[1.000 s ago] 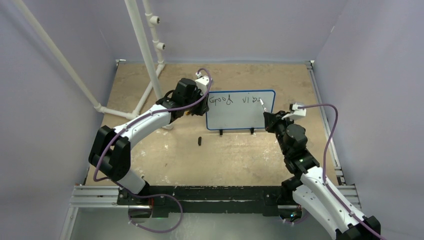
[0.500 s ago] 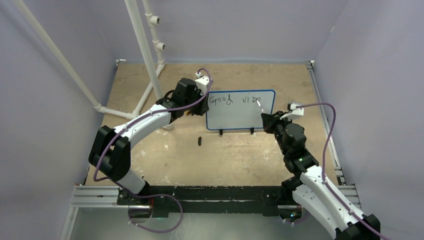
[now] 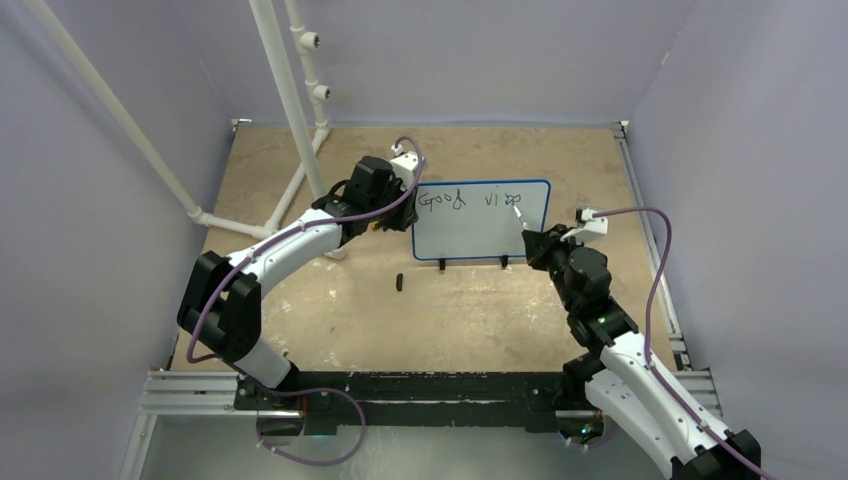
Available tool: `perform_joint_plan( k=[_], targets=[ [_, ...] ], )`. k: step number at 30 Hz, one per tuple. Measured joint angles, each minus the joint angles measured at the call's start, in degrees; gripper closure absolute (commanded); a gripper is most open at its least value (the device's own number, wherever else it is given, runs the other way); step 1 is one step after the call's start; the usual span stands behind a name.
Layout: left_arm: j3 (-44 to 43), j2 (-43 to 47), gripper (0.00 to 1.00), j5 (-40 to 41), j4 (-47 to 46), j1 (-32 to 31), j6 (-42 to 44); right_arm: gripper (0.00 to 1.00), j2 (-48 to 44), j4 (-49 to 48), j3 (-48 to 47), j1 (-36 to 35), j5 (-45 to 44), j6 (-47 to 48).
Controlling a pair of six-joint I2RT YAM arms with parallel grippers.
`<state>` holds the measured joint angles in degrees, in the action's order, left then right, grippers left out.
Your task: Write a sentence on the whiteboard
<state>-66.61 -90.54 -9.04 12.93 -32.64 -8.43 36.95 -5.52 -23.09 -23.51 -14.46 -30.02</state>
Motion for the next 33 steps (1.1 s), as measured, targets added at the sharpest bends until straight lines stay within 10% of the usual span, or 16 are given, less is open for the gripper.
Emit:
perform_joint_plan(
  k=[33],
  targets=[
    [0.00, 0.00, 0.85, 0.00, -0.04, 0.00, 0.00, 1.00, -0.39, 2.21, -0.02, -0.07, -2.67, -0.76]
  ],
)
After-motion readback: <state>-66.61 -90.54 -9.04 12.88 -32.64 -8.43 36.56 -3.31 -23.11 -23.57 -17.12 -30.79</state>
